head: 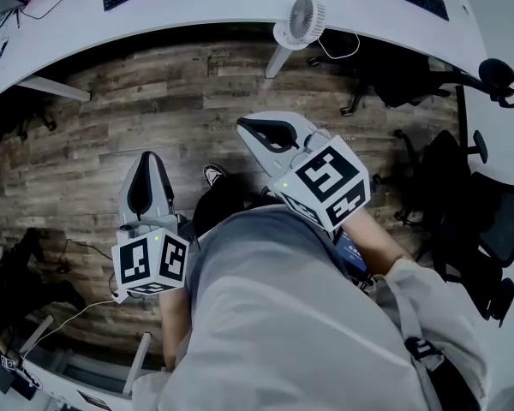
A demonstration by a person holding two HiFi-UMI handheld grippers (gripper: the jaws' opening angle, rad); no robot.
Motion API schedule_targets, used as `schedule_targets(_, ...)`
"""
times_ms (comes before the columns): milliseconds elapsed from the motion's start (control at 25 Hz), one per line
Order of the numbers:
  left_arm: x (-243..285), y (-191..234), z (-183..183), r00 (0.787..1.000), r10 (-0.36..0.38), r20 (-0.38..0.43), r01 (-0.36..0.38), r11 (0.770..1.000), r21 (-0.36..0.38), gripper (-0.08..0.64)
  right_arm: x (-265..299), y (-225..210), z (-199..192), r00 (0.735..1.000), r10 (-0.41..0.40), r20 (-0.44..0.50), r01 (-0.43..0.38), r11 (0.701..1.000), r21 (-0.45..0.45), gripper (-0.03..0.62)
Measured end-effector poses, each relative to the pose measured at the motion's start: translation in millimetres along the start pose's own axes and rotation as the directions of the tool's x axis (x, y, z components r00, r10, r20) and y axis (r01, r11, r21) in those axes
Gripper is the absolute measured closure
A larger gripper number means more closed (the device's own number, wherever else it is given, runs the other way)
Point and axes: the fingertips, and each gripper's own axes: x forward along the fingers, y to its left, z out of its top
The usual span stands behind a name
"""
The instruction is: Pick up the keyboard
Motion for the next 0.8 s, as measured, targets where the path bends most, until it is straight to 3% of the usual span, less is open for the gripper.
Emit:
schedule_targets(400, 21.4, 55.7, 24.7, 0.998, -0.039, 0.046, 0.039, 0.999, -0.009, 0.56, 52.7, 10.1, 37.9, 1.0, 0.007, -0.012, -0.007, 1.0, 0.023, 0.597)
schedule_targets(800, 30.2, 95.1, 28.8, 0.999, -0.045, 0.028, 0.046, 0.998, -0.046, 0.56, 90.0, 25.6, 49.8, 1.0, 0.013, -0.013, -0.012, 0.996, 0.087, 0.597)
